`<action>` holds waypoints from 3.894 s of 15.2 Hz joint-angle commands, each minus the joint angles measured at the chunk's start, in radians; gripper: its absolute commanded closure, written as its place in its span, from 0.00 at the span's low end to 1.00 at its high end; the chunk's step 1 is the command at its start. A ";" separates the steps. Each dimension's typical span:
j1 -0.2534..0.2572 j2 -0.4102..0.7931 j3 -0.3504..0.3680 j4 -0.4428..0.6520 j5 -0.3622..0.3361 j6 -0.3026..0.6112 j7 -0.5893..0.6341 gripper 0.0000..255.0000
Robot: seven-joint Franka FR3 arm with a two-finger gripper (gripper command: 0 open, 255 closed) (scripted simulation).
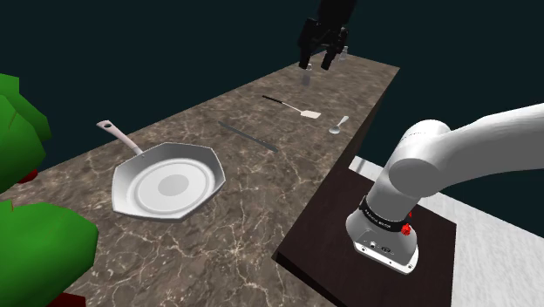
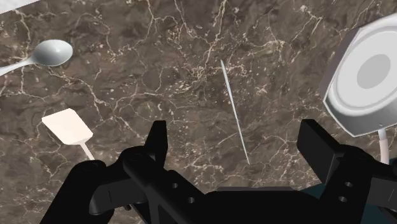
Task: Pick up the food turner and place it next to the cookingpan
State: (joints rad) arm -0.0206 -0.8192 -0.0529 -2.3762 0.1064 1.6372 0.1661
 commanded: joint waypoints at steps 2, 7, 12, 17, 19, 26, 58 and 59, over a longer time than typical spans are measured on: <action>-0.003 0.015 -0.014 -0.011 -0.013 0.024 -0.025 0.00; -0.015 0.111 -0.085 -0.048 -0.073 0.148 -0.146 0.00; -0.022 0.241 -0.157 -0.050 -0.118 0.275 -0.264 0.00; -0.022 0.398 -0.227 -0.016 -0.139 0.398 -0.381 0.00; -0.020 0.467 -0.254 0.007 -0.139 0.443 -0.430 0.00; -0.018 0.731 -0.331 0.132 -0.087 0.576 -0.613 0.00; -0.036 0.944 -0.347 0.214 0.005 0.695 -0.746 1.00; -0.035 0.935 -0.348 0.219 0.000 0.682 -0.742 1.00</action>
State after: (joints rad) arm -0.0571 0.1246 -0.3996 -2.1626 0.1120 2.3326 -0.5803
